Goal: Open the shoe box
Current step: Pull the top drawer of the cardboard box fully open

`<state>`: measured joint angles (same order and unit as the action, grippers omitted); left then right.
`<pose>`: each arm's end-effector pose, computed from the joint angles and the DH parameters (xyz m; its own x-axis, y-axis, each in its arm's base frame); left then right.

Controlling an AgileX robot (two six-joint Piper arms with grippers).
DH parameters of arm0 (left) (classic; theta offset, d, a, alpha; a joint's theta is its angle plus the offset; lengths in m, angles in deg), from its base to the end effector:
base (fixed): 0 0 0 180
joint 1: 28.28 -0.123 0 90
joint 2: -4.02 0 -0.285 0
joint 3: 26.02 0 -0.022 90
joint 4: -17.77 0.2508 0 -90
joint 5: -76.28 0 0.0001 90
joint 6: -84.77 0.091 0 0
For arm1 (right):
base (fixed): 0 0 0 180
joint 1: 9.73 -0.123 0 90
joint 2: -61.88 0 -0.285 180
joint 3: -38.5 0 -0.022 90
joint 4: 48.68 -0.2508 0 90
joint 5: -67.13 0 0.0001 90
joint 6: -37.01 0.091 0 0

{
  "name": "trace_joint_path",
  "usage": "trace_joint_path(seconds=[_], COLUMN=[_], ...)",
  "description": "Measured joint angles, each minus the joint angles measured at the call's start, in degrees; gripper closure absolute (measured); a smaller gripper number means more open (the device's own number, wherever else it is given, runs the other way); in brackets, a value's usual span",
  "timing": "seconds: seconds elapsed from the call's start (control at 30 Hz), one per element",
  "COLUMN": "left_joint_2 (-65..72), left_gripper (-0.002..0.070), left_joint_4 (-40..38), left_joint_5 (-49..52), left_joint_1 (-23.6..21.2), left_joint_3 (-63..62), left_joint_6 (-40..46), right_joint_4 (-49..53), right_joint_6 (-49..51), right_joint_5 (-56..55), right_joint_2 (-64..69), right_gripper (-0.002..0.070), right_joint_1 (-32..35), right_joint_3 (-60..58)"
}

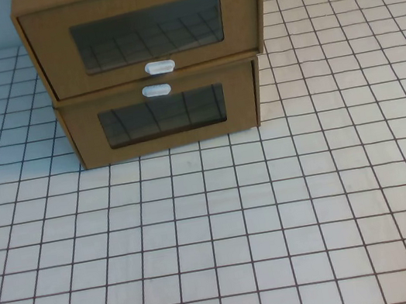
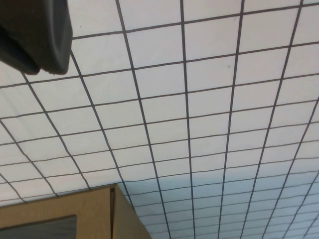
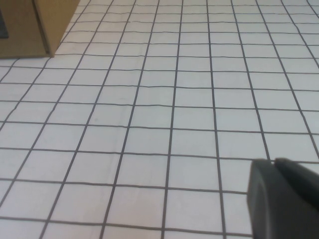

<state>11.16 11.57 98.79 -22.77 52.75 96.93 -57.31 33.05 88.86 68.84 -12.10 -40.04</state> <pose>0.0515 -0.0088 0.1696 -0.2955 0.1409 -0.9449 0.1692 0.9812 0.0934 0.0520 0.0072 0.1725 -0.2982 0.0585 -0.9527 -0.0734 0.9938 0.0840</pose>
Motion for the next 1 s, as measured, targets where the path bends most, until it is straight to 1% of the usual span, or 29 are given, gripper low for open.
trace_joint_path(seconds=[0.5, 0.57, 0.7, 0.87, 1.0], left_joint_2=[0.0, 0.0, 0.0, 0.0, 0.0], left_gripper=[0.0677, 0.0677, 0.0677, 0.0677, 0.0677], left_joint_4=[-0.1, -2.3, -10.2, -22.1, -25.5], left_joint_5=[-1.2, -3.2, -9.8, -18.5, -22.5], left_joint_1=[0.0, 0.0, 0.0, 0.0, 0.0], left_joint_3=[0.0, 0.0, 0.0, 0.0, 0.0], left_joint_6=[-0.1, -1.2, -4.6, -11.0, -12.5], right_joint_4=[0.0, 0.0, 0.0, 0.0, 0.0], right_joint_6=[0.0, 0.0, 0.0, 0.0, 0.0], right_joint_5=[0.0, 0.0, 0.0, 0.0, 0.0], right_joint_2=[0.0, 0.0, 0.0, 0.0, 0.0], right_gripper=[0.0690, 0.0690, 0.0690, 0.0689, 0.0689], right_joint_1=[0.0, 0.0, 0.0, 0.0, 0.0], right_joint_3=[0.0, 0.0, 0.0, 0.0, 0.0])
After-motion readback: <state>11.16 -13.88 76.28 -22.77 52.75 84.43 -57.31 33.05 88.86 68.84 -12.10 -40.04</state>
